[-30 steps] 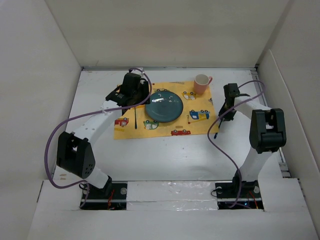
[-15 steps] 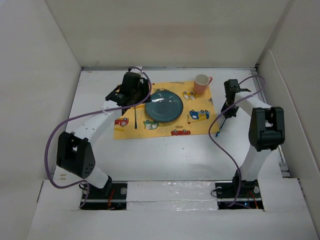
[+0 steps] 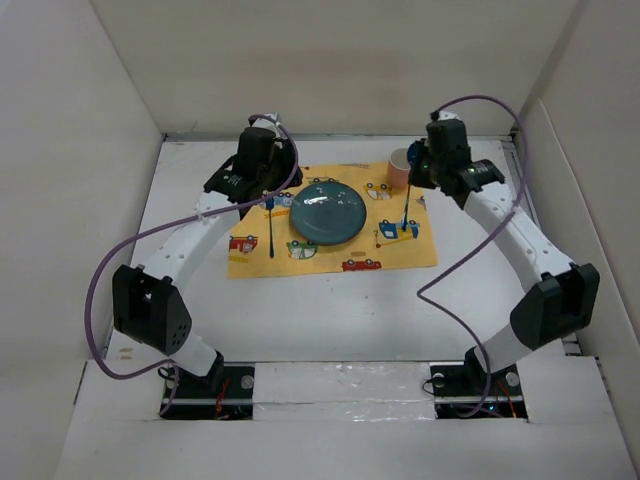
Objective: Set the dinner table for one person
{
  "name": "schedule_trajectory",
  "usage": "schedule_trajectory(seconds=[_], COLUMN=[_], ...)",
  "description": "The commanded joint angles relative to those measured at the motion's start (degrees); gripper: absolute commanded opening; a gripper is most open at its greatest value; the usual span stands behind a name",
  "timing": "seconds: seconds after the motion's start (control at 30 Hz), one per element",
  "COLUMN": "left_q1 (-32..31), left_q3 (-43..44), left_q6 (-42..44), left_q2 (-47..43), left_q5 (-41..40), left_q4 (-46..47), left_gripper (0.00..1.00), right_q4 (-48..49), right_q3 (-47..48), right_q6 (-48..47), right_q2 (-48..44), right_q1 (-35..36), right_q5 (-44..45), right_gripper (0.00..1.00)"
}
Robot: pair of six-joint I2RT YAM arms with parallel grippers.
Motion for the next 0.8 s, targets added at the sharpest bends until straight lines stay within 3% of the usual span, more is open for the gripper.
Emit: schedule_trajectory(seconds=[0.0,0.4,0.77], left_q1=[0.3,0.3,0.3], left_q3=[2.5,-1.7,-2.8], left_q6=[-1.5,-2.0,-1.4], left_q2=[-3.8,-7.7,-8.0], left_q5=[0.4,-2.6,-3.2], left_q4=[0.6,-2.1,-3.3], left_gripper=[0.45,0.45,0.45], right_q4=[-0.1,2.5,2.2], right_q3=[-0.6,6.4,11.6], right_q6=[-2.6,-2.2,-1.7], right_q2=[5.7,25.5,32.6], right_q1=[3.2,2.6,1.4], right_q5=[-5.1,-7.8,-6.9], right_gripper=[0.00,0.00,0.00])
